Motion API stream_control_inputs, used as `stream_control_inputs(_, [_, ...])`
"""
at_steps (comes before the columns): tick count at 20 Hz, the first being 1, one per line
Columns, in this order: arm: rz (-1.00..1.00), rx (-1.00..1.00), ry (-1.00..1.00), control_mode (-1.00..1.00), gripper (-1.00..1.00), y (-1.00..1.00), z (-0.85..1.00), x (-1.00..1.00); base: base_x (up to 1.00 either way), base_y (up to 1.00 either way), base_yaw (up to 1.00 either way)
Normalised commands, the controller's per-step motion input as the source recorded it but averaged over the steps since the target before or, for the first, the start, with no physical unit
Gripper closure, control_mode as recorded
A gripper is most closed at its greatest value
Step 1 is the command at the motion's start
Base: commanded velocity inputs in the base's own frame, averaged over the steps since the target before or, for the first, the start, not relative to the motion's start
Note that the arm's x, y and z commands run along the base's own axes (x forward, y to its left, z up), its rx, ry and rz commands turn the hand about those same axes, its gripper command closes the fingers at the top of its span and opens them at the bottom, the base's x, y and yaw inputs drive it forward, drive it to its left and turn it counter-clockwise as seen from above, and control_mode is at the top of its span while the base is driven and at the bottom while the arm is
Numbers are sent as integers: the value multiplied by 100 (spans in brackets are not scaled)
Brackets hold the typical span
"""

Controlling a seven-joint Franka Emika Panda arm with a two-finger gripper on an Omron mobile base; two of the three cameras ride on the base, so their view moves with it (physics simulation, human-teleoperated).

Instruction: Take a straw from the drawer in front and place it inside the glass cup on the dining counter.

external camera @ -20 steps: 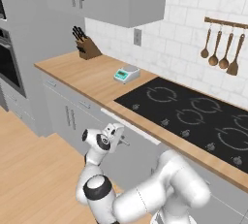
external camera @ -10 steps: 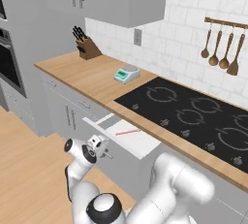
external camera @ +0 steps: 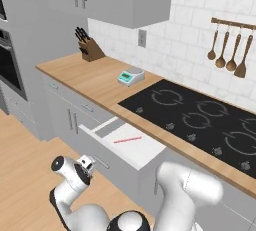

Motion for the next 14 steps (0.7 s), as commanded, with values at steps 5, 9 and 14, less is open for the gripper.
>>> stream_control_inputs(5, [4, 25, 3, -100, -100, 42, 43, -74, 0, 0, 0])
stream_control_inputs(9, [0, 26, -13, -100, -100, -18, 100, -41, 0, 0, 0])
stream_control_inputs(14, [0, 27, -9, -100, -100, -37, 100, -2, 0, 0, 0])
